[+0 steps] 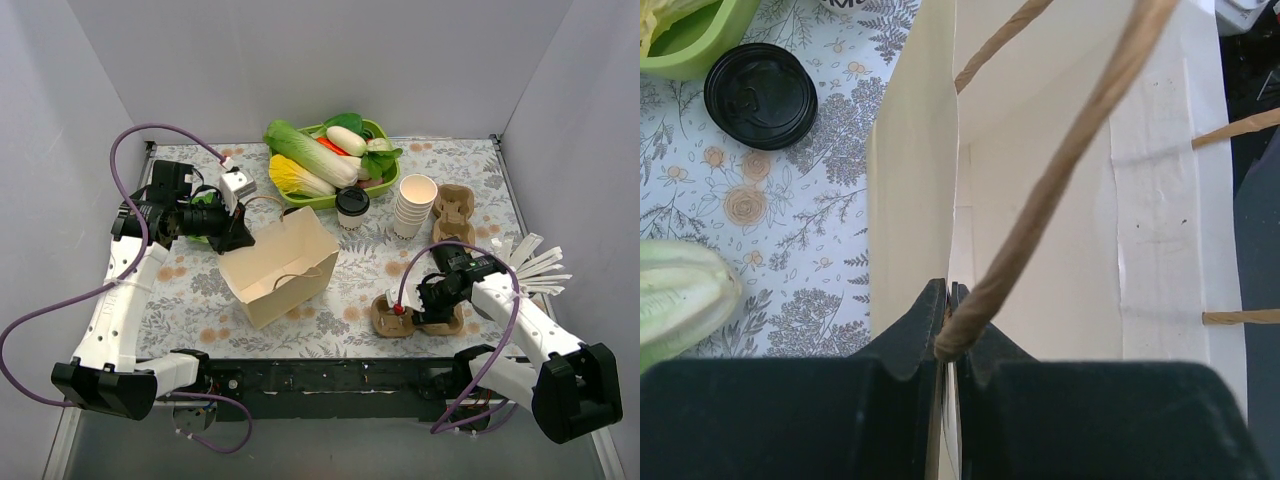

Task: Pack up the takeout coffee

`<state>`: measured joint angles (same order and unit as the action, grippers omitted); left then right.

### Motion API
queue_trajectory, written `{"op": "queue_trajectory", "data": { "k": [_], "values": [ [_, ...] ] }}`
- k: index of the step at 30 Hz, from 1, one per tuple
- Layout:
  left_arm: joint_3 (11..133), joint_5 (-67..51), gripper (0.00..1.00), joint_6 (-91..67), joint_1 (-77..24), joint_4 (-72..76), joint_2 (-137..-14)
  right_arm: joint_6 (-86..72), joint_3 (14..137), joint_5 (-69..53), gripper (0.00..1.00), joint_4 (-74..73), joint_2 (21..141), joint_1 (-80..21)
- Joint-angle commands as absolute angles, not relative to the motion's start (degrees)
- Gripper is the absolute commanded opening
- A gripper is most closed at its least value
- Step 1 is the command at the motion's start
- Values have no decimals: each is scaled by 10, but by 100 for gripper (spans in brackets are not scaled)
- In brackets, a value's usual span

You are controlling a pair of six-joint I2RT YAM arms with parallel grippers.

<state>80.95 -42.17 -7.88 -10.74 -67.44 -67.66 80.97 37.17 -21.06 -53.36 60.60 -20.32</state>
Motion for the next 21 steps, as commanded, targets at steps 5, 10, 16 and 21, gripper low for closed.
{"op": "queue_trajectory", "data": {
  "k": [5, 10, 16, 21],
  "values": [
    [805, -425, 0, -89, -109, -665, -661, 780, 377, -221, 52, -506, 612, -203],
    [802, -425, 0, -89, -110, -664, -661, 755, 374, -221, 51, -497, 620, -202],
    [798, -430, 0, -91, -110, -663, -661, 749, 396, -243, 53, -526, 621, -203],
    [791, -432, 0, -98, -109, -656, -660, 728, 396, -251, 53, -519, 617, -203]
  ]
}}
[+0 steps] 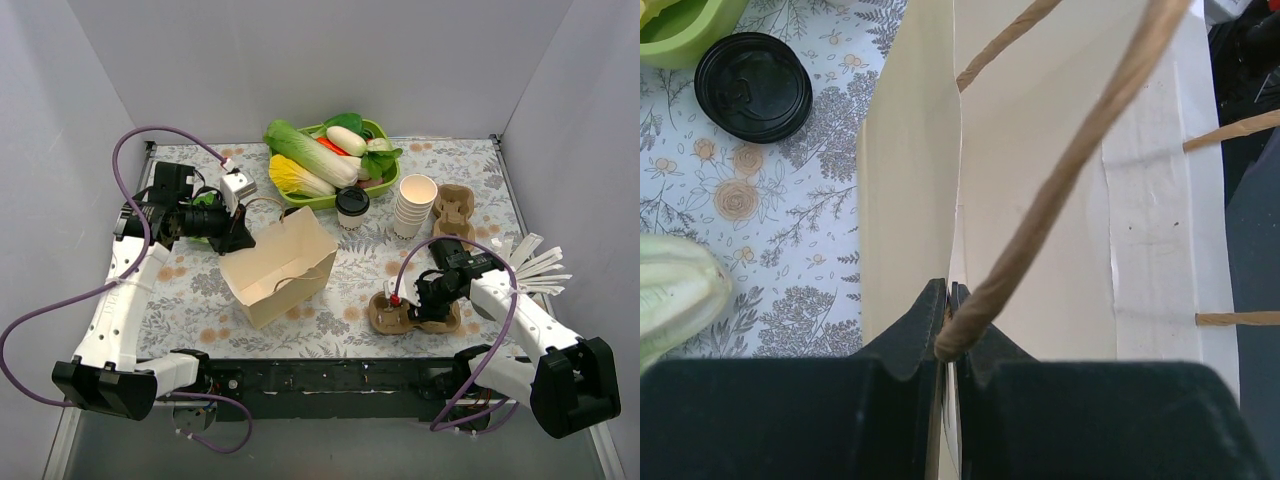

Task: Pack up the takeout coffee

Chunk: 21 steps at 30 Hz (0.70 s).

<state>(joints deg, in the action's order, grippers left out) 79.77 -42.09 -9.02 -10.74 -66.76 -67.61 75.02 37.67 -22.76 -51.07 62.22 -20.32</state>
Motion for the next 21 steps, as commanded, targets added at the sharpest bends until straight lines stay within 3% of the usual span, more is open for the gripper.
{"op": "queue_trajectory", "data": {
  "k": [1, 15, 21],
  "values": [
    [790, -433, 0, -98, -110, -656, -661, 724, 396, -252, 52, -518, 618, -202],
    [790, -434, 0, -104, -110, -652, -662, 688, 379, -222, 47, -476, 626, -203],
    [788, -437, 0, -98, -109, -655, -660, 678, 398, -229, 28, -502, 600, -203]
  ]
}}
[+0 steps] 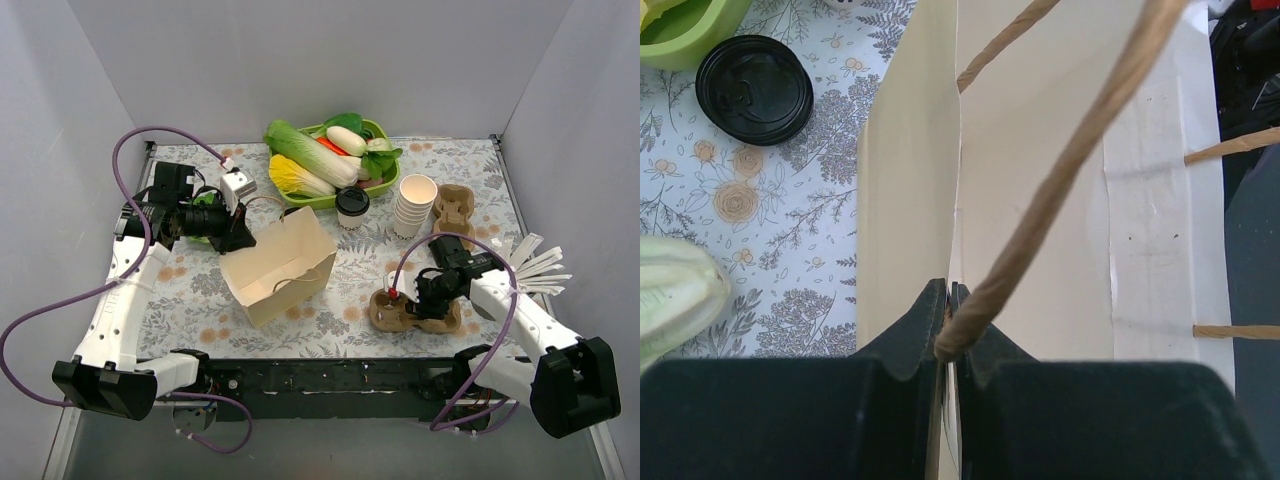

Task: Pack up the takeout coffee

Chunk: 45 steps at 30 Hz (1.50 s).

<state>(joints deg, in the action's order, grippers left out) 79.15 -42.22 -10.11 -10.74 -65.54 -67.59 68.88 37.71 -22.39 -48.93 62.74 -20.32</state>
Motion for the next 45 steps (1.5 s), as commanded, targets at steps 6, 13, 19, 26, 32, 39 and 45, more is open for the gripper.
{"op": "queue_trajectory", "data": {
  "k": [6, 13, 19, 26, 32, 39, 45],
  "values": [
    [776, -453, 0, -95, -110, -648, -659, 636, 539, -297, 11, -626, 570, -221],
    [762, -478, 0, -98, -110, -631, -650, 486, 837, -394, 1, -660, 627, -239],
    [769, -507, 0, -112, -110, -623, -651, 289, 1050, -474, 1, -480, 735, -267],
    [766, -537, 0, -136, -111, -615, -652, 252, 1126, -490, 1, -372, 829, -408],
    [766, -555, 0, -145, -119, -625, -657, 312, 1112, -517, 1, -373, 836, -482],
    [762, -573, 0, -160, -129, -621, -659, 343, 1065, -520, 1, -358, 814, -497],
    [763, -588, 0, -167, -135, -618, -664, 331, 1020, -536, 1, -341, 810, -501]
  ]
}}
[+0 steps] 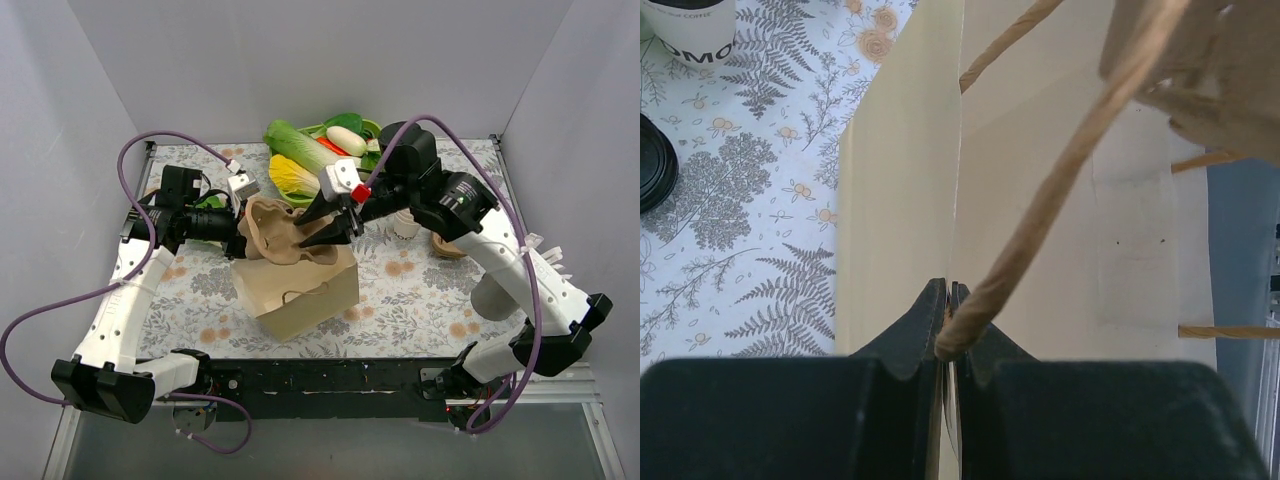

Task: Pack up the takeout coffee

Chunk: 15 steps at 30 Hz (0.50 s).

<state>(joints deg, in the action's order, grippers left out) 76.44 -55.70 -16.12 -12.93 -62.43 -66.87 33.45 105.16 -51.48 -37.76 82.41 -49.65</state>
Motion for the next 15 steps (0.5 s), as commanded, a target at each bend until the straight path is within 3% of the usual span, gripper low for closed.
{"op": "queue_trajectory", "data": {
  "k": [1, 6, 8, 9, 10, 15],
  "values": [
    [766, -586, 0, -166, -139, -619, -664, 324, 1006, -535, 1, -327, 809, -501],
    [761, -600, 5, -176, -148, -615, -671, 326, 961, -530, 1, -317, 802, -507],
    [756, -605, 13, -183, -150, -600, -671, 332, 962, -528, 1, -334, 806, -507],
    [755, -607, 18, -186, -152, -595, -671, 341, 964, -527, 1, -341, 807, -507],
    [758, -608, 29, -193, -151, -590, -673, 345, 967, -525, 1, -348, 809, -507],
    [780, -602, 58, -228, -152, -548, -679, 391, 976, -506, 1, -402, 813, -507]
  ]
}}
